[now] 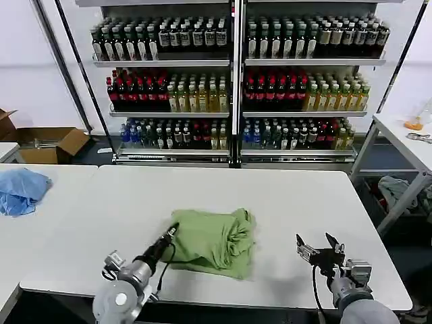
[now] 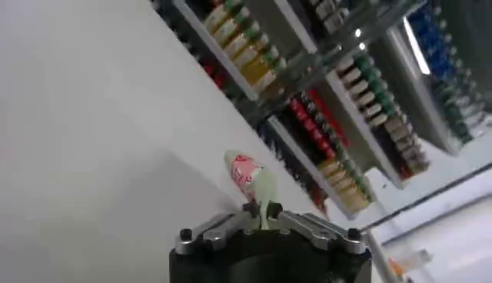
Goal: Fold and organize the clothes.
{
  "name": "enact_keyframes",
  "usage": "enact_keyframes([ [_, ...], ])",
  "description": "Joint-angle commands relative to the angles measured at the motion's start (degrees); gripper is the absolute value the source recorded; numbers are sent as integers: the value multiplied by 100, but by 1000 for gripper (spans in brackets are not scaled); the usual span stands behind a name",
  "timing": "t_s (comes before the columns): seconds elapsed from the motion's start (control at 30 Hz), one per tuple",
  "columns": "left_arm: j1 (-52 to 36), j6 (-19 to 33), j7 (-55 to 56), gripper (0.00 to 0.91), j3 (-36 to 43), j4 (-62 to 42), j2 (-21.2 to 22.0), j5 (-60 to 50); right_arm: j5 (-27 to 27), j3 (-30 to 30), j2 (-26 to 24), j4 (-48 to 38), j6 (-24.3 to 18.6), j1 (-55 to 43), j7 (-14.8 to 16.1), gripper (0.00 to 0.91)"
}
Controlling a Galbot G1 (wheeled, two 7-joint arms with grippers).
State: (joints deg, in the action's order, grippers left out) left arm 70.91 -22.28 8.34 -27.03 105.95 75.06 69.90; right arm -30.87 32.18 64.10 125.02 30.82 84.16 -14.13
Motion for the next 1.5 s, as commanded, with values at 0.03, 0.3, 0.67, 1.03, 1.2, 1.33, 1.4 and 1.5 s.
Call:
enact_keyframes([
  [0.03, -35, -116, -13, 20, -1566, 570, -624, 717, -39, 18, -11, 5, -10, -34, 10, 907],
  [0.3, -294, -321, -124, 20, -2376, 1329, -1740, 392, -71, -1, -46, 45, -12, -87, 17, 907],
  [0.67, -588, -214, -438, 20, 1952, 267, -777, -3931, 2, 91, -4, 184, -74, 111, 36, 907],
  [1.03, -1558, -355, -127, 30, 3535, -477, 231, -4756, -11, 380, 7, 426, -71, 398, 40, 907],
  [1.2, -1856, -330, 52, 30, 3853, -847, 383, -4474, 7, 456, 78, 532, -73, 531, 38, 907],
  [1.33, -1982, -336, 272, 30, 3962, -1250, 705, -4529, 46, 496, 129, 620, -74, 645, 40, 907],
  [1.4, -2040, -332, 301, 151, 3959, -1364, 873, -4550, 57, 514, 150, 647, -73, 675, 40, 907],
  [1.5, -2084, -120, 136, 907, 3939, -1371, 1015, -4544, 67, 519, 185, 686, -74, 709, 46, 907],
])
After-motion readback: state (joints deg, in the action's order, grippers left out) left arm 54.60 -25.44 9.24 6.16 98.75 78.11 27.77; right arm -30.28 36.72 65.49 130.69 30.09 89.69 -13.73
